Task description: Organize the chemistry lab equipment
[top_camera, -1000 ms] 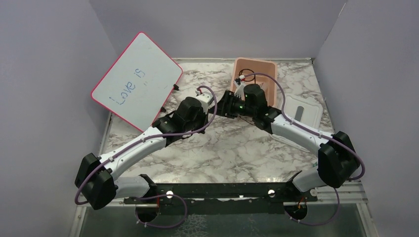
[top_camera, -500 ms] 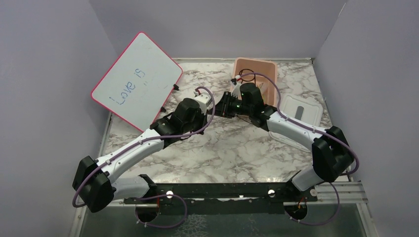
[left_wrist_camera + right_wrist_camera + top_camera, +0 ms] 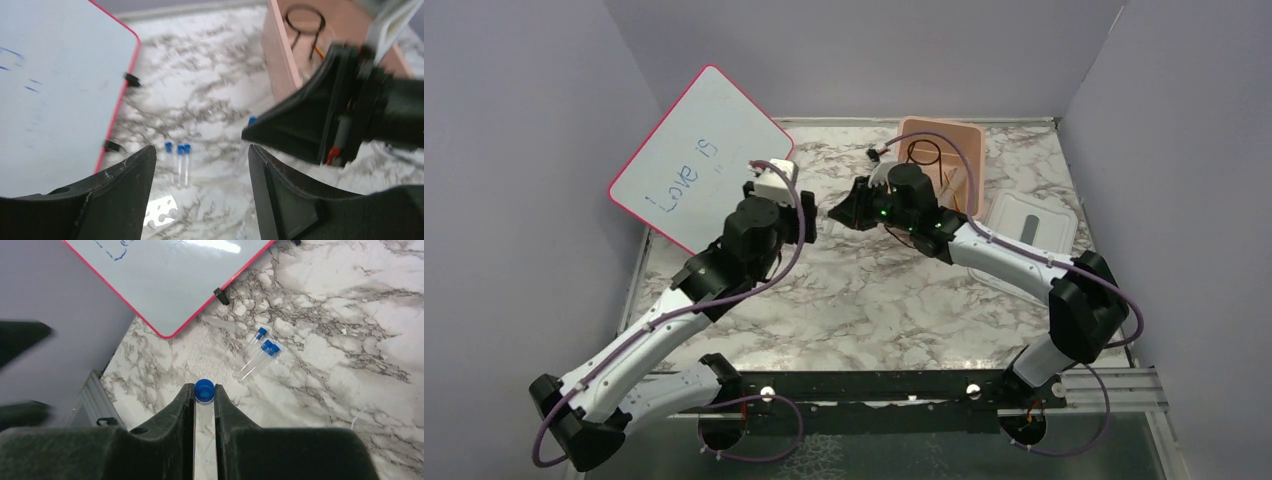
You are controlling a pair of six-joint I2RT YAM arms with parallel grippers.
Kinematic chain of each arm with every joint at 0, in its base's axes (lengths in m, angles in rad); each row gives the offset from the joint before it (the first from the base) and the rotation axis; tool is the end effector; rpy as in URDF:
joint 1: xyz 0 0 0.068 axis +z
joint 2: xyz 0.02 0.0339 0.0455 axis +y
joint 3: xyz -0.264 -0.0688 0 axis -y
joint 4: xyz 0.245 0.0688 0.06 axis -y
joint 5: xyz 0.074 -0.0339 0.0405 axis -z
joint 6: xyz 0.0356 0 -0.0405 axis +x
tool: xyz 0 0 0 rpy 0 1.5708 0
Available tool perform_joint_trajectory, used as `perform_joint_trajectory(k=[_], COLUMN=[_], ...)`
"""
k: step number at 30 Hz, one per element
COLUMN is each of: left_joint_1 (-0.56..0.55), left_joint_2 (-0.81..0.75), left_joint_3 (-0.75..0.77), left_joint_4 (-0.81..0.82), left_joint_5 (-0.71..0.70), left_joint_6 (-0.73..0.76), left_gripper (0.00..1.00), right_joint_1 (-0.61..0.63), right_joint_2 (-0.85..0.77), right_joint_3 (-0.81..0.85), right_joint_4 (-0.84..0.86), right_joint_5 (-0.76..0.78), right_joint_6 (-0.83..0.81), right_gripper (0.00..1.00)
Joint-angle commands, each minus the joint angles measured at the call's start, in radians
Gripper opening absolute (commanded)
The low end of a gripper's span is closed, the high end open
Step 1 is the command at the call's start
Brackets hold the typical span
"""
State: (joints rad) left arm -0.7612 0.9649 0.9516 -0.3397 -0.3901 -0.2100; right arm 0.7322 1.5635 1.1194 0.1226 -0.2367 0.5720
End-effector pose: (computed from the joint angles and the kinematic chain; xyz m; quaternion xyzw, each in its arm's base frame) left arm 0.1656 -0.1390 0.3503 0.1123 0.8045 -0.1213 0.5705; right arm 0.2682 0.2523 0.2921 -0.1333 0.7974 0.4285 0.4034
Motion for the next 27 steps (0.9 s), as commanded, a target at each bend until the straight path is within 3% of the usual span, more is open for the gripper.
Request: perform_joint_trajectory(k=[1, 6, 13, 22, 27], left_joint_1=[-0.005, -0.004, -0.004, -0.004, -0.004], left_joint_2=[-0.101, -0.15, -0.182, -0.201, -0.232], left_joint_3=[0.132, 0.182, 0.112, 0.089, 0.077], left_joint_4=[0.089, 0.213, 0.203, 0.066, 0.05], left_joint_5=[-0.319, -0.49, -0.55, -0.574, -0.529], left_joint_6=[0.09, 0.127, 0.044, -0.057, -0.058], left_gripper=[0.72, 0.74, 0.75, 0.76, 0.77], right_joint_1=[0.088, 0.204, 0.388, 0.441, 0.455], right_joint_2=[0.083, 0.18, 0.311, 0.481, 0.513], right_joint_3=[0.049, 0.058, 0.083, 0.223, 0.202], right_joint_4=[0.081, 0.236, 0.477, 0.462, 0.484], right_joint_5=[0.201, 0.355, 0.471, 0.448, 0.443], right_joint_6=[-0.187, -0.301, -0.454, -0.485, -0.488], right_gripper=[0.15, 0.15, 0.14, 0.13, 0.13])
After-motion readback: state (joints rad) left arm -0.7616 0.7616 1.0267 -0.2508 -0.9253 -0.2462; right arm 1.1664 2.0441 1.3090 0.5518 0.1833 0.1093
